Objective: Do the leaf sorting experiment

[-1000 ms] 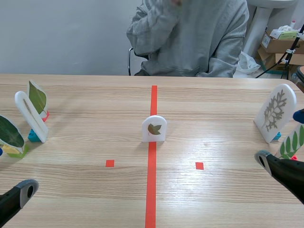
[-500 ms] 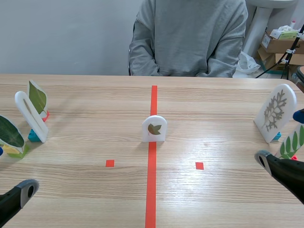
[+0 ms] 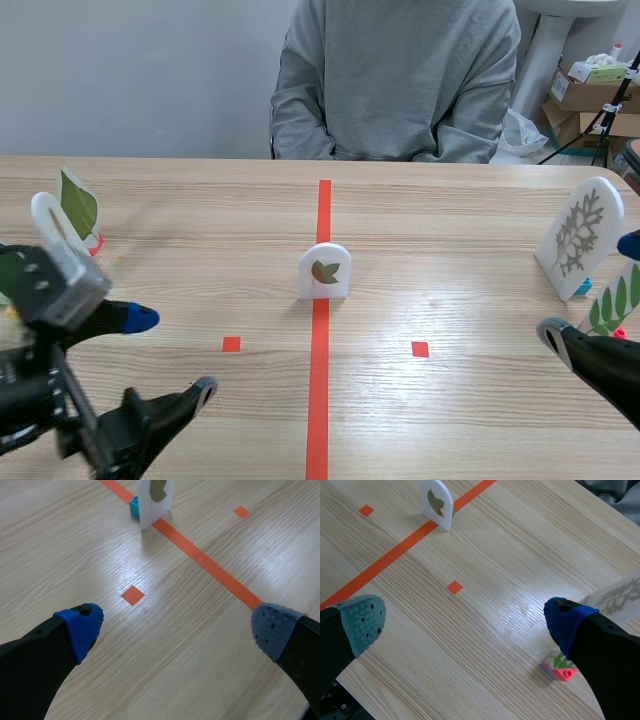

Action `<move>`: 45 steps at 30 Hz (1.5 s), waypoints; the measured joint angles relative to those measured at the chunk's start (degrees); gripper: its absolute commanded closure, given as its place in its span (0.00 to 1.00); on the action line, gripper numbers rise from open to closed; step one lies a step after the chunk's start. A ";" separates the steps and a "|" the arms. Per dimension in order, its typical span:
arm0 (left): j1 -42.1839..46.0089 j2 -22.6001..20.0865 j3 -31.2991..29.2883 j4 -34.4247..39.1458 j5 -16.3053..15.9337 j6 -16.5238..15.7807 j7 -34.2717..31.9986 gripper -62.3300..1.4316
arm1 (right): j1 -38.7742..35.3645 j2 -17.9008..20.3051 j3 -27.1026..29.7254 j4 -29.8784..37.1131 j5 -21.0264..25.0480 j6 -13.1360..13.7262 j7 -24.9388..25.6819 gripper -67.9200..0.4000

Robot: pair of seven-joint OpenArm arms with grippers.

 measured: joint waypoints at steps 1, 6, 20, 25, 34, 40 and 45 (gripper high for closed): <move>-3.13 0.17 1.86 -2.82 1.33 0.94 -0.24 0.00 | 0.00 0.00 0.00 0.00 0.00 0.00 0.00 0.00; -18.21 2.05 8.76 -16.37 4.70 2.40 -1.68 0.00 | 0.00 0.00 0.00 0.00 0.00 0.00 0.00 0.00; -41.00 11.23 21.88 -39.39 9.68 5.35 -3.41 0.00 | 0.00 0.00 0.00 0.00 0.00 0.00 0.00 0.00; -43.58 15.26 23.58 -43.87 12.17 7.28 -3.39 0.00 | 0.00 0.00 0.00 0.00 0.00 0.02 0.00 0.00; -44.94 19.78 24.90 -48.26 15.21 8.28 -4.00 0.05 | 0.00 0.00 0.00 0.00 0.00 0.00 0.00 0.00; -44.89 19.45 24.90 -48.24 16.04 8.28 -3.87 0.28 | 0.00 0.00 0.00 0.00 0.00 0.02 0.00 0.00; -44.89 19.45 24.90 -48.22 16.06 8.28 -4.24 0.51 | 0.00 0.00 0.00 0.00 0.00 0.02 0.00 0.00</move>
